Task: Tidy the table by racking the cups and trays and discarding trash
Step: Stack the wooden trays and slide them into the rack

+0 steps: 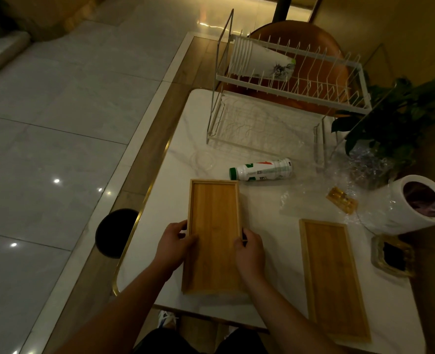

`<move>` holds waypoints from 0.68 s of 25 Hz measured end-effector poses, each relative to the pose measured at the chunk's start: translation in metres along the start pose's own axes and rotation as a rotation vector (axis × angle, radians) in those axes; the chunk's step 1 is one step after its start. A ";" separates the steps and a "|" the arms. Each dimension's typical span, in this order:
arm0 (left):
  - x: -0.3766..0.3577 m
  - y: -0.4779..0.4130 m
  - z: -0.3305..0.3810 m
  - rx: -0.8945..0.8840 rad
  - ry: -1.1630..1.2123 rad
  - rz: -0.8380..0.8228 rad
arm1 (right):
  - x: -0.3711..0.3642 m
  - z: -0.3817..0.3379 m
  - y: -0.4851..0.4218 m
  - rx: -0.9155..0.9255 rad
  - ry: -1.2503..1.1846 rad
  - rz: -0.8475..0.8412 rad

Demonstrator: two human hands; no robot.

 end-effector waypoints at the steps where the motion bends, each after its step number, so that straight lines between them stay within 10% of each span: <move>1: 0.000 0.001 -0.001 -0.003 0.012 -0.015 | 0.000 0.001 0.001 0.004 0.005 -0.014; 17: -0.014 0.022 -0.024 0.031 0.309 -0.112 | -0.013 0.024 0.039 -0.089 -0.271 -0.177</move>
Point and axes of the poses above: each hand's wrist, its own y-axis away from the middle knuckle, its own x-axis out of the back of the hand, z = x × y, the point moved 2 cm from there along -y, towards the middle knuckle, and after that the axes turned 1 degree about z, right-handed, at the moved point
